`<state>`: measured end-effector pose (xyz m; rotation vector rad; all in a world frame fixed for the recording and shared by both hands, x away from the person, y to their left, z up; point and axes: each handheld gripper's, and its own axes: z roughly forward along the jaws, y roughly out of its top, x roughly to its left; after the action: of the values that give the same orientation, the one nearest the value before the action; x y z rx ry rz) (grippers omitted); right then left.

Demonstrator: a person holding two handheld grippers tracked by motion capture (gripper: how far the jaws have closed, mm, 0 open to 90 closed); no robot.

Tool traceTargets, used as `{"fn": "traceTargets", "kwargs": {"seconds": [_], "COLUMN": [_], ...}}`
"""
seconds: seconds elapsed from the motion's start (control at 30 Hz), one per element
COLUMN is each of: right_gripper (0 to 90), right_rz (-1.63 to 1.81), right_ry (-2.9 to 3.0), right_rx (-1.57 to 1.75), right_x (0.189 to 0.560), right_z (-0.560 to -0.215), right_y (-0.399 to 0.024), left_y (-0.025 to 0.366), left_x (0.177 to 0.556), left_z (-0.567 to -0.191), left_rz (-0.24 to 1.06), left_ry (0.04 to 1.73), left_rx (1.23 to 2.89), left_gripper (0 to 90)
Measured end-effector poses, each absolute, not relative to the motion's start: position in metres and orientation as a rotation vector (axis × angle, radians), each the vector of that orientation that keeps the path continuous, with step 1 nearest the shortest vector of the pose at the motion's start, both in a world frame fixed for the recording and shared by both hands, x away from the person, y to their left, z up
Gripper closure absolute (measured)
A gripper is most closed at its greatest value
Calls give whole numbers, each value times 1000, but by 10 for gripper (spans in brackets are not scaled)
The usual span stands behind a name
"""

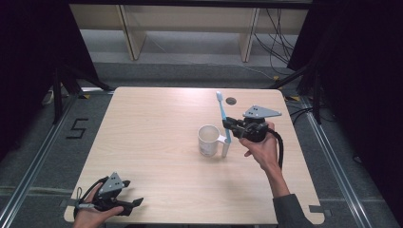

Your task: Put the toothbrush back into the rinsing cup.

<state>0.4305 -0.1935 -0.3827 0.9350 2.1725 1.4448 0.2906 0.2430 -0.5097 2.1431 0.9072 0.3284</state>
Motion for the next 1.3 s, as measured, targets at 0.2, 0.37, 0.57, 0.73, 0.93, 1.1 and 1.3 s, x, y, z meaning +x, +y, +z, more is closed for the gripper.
{"fn": "traceTargets", "kwargs": {"seconds": [0.2,0.37,0.57,0.73,0.93,1.1,1.3], "right_gripper": [796,796,796,796,796,796,796], "right_rz": [1452,1433,1427,1445,1434,1433,1457], "right_ry": [2174,2168,2164,2166,2156,2150,2140], "right_rx": [914,915,919,939,945,932,927], "right_x": [437,440,441,440,439,439,436], "right_z": [-383,-386,-390,-396,-399,-403,-408], "right_y": [-189,-189,-189,-188,-188,-191,-194], "left_y": [243,243,243,243,243,243,243], "left_x": [290,290,290,290,290,290,290], "left_z": [-510,-509,-509,-509,-509,-509,-509], "left_rz": [327,327,327,327,327,327,327], "left_ry": [902,903,902,903,903,903,903], "left_rx": [2144,2144,2144,2144,2144,2144,2144], "left_gripper": [183,184,183,183,183,183,183]}}
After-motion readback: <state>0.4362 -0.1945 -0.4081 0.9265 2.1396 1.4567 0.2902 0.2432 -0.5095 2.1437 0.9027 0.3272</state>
